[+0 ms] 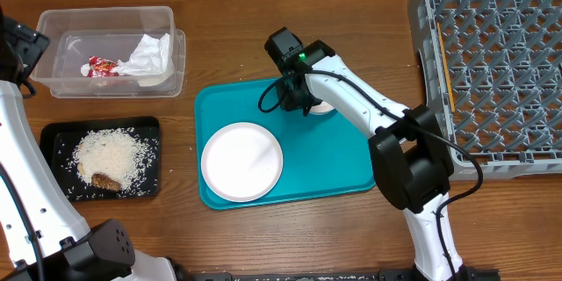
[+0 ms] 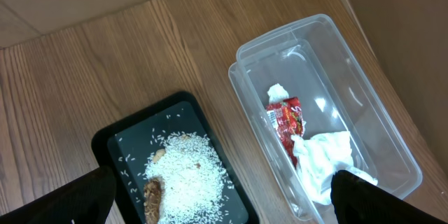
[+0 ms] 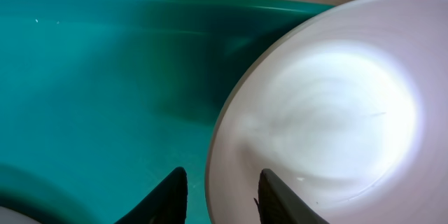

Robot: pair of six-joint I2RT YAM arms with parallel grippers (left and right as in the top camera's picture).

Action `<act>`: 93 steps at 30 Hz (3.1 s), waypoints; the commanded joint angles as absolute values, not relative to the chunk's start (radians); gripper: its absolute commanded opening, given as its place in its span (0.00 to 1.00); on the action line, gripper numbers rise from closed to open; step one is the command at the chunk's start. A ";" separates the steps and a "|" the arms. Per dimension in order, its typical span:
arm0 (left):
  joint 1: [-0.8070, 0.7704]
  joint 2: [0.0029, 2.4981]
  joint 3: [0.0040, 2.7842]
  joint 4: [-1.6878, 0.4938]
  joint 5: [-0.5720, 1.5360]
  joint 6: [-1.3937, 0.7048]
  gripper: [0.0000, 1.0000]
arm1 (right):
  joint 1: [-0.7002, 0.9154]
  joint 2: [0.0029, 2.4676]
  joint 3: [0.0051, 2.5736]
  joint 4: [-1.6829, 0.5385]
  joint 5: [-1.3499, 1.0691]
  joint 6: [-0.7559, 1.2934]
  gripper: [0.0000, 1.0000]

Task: Sort waste into correct bins and load items into the dishwasher
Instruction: 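Reach the right gripper to the small white bowl and grasp it, then lift the small white bowl and carry it to the grey rack, then lower the bowl into the rack slots beside the other dishes and release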

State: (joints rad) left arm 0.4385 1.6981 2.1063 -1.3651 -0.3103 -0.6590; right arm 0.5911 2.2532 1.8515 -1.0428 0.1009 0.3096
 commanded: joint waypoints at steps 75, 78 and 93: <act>0.436 1.706 2.111 -1.365 -0.321 -0.677 1.00 | -0.888 2.240 1.977 -0.940 -1.259 0.218 0.04; 0.437 1.706 2.111 -1.365 -0.321 -0.677 1.00 | -0.893 2.240 1.977 -0.962 -1.242 0.244 0.04; 0.437 1.706 2.111 -1.365 -0.321 -0.677 1.00 | -0.924 2.202 1.979 -1.089 -0.946 0.263 0.04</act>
